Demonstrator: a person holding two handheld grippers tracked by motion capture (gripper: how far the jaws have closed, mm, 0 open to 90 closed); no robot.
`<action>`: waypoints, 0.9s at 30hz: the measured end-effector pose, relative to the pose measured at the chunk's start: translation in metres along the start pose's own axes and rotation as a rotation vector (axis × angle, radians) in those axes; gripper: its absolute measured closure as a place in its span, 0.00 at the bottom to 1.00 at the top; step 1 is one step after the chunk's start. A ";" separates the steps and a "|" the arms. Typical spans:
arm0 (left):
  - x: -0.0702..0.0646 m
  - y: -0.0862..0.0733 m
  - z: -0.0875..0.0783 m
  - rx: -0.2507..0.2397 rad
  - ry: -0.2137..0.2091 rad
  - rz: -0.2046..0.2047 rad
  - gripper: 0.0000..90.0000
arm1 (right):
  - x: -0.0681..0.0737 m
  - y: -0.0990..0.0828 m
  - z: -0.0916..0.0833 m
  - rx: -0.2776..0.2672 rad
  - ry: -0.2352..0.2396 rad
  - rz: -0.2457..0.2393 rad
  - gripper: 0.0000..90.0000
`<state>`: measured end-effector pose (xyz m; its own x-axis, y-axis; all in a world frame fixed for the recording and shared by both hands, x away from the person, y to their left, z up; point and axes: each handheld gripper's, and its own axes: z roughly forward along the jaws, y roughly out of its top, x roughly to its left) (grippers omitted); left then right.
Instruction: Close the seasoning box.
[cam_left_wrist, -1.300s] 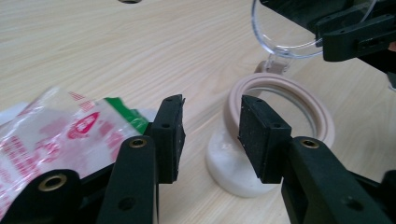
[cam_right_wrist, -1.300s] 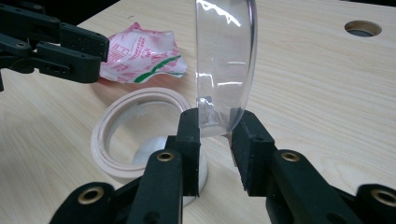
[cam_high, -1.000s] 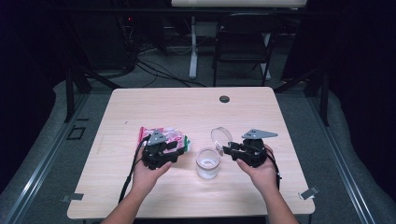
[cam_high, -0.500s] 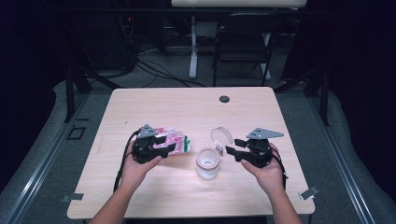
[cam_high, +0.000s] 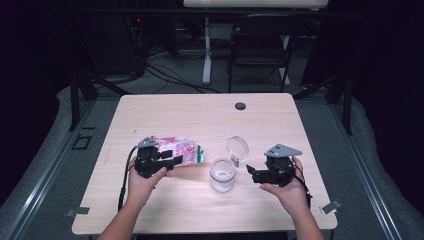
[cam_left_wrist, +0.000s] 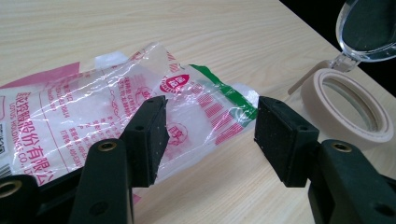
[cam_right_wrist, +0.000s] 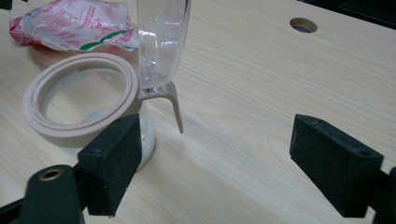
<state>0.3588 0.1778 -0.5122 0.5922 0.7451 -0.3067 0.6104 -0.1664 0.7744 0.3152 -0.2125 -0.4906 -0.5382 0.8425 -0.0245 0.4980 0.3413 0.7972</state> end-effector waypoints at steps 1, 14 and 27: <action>-0.002 0.000 0.000 0.001 0.022 0.022 0.49 | 0.000 -0.002 0.001 -0.003 0.002 0.002 0.18; -0.028 -0.013 0.026 0.094 0.223 0.301 0.55 | 0.000 -0.012 0.008 0.029 0.015 -0.008 0.29; -0.035 -0.019 0.045 0.113 0.205 0.424 0.47 | 0.000 -0.024 0.006 0.044 0.031 0.000 0.34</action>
<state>0.3501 0.1260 -0.5411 0.6920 0.7067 0.1475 0.3978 -0.5437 0.7390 0.3073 -0.2187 -0.5137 -0.5589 0.8292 -0.0052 0.5271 0.3601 0.7697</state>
